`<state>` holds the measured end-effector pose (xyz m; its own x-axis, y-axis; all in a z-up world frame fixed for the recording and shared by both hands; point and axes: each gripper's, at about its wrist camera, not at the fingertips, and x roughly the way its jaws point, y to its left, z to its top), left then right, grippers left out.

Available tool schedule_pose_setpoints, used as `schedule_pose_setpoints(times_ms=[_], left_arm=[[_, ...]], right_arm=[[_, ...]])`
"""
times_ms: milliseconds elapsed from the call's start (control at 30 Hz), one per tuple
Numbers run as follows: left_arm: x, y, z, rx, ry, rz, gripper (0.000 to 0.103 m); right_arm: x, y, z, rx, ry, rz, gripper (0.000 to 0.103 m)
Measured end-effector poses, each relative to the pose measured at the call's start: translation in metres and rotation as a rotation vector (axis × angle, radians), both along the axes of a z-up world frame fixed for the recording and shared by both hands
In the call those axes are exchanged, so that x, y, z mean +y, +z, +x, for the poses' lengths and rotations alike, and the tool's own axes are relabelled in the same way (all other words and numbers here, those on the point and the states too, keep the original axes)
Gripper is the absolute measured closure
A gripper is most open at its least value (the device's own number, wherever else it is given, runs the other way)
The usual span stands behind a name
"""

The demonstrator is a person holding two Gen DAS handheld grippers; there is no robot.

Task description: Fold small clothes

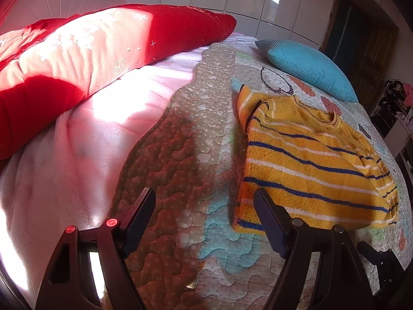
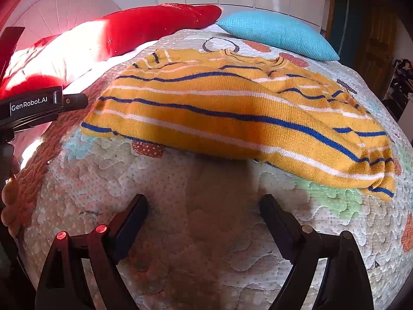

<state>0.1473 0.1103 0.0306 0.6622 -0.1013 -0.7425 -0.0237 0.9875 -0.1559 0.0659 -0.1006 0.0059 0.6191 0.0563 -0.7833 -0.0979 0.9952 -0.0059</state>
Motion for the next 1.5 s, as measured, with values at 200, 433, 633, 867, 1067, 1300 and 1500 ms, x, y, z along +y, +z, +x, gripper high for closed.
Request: schedule_pose_setpoints(times_ms=[200,433,633,867,1067,1300,1500], left_arm=[[-0.005,-0.007,0.004,0.023,-0.011,0.001,0.026],[-0.006,-0.016,0.009,0.051,-0.011,-0.003,0.026],[-0.007,-0.02,0.012,0.065,-0.011,-0.001,0.026],[-0.009,-0.024,0.014,0.074,-0.008,0.005,0.023],[-0.01,-0.025,0.015,0.074,-0.006,0.013,0.021],[-0.012,-0.028,0.015,0.073,-0.005,0.025,0.018],[-0.014,-0.03,0.016,0.074,-0.006,0.035,0.015]], right_arm=[[0.002,0.0,0.0,-0.005,0.001,0.003,0.009],[0.003,-0.001,0.0,-0.01,0.002,0.006,0.008],[0.004,-0.002,0.0,-0.009,0.006,0.01,0.006],[0.005,-0.002,0.001,-0.01,0.008,0.012,0.005],[0.006,-0.002,0.001,-0.013,0.011,0.017,0.004],[0.004,-0.001,0.001,-0.018,0.014,0.028,0.003],[0.003,-0.001,0.0,-0.026,0.014,0.04,0.003]])
